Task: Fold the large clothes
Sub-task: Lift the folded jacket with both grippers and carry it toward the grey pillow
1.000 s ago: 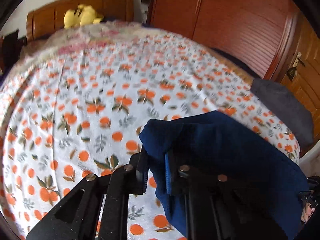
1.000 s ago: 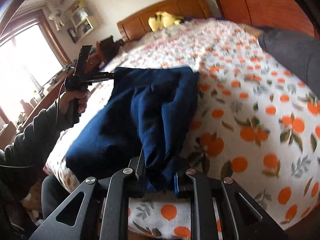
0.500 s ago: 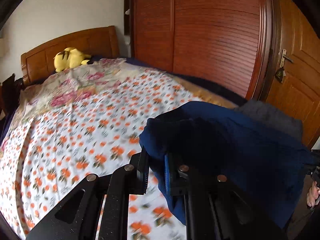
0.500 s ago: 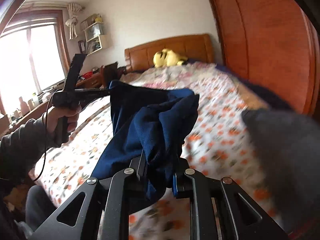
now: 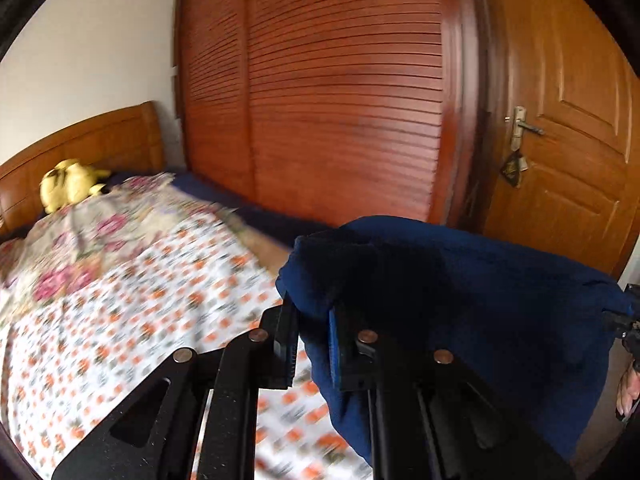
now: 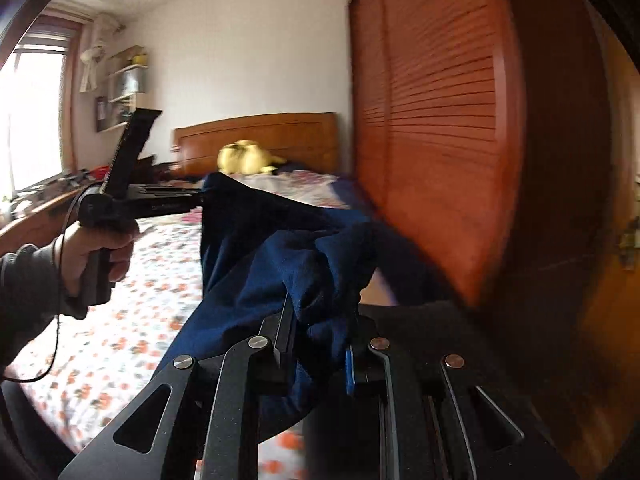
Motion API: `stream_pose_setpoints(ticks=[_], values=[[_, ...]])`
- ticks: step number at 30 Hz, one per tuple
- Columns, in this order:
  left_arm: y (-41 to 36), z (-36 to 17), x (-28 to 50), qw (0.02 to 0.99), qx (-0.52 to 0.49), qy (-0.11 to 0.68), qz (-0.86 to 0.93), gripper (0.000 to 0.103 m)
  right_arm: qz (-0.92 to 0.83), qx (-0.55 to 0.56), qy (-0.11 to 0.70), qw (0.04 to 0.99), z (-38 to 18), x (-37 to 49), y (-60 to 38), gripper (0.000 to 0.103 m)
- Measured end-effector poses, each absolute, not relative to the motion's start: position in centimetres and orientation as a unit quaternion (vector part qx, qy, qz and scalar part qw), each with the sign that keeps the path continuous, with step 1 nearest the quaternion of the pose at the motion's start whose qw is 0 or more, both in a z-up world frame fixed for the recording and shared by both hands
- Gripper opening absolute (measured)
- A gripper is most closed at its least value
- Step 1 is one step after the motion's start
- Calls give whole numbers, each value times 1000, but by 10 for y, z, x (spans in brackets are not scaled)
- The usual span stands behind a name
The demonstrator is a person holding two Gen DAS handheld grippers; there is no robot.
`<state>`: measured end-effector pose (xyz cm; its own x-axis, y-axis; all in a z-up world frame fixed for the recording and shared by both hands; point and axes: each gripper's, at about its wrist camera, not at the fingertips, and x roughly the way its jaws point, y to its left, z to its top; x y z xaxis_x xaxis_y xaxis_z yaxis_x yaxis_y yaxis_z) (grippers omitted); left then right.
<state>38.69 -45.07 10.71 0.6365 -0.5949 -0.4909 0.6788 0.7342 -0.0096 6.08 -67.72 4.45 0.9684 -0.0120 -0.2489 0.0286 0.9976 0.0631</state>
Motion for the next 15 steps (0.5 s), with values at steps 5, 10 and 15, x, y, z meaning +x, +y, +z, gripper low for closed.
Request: stream_pose_setpoints(ticks=[5, 10, 15], values=[[-520, 96, 380, 887, 96, 244, -380, 13, -82, 46, 147, 985, 32, 41, -734, 17], [-560, 67, 375, 874, 131, 265, -385, 14, -136, 91, 199, 966, -6, 37, -769, 18], [-563, 64, 355, 869, 157, 258, -391, 22, -176, 99, 216, 955, -27, 39, -771, 24]])
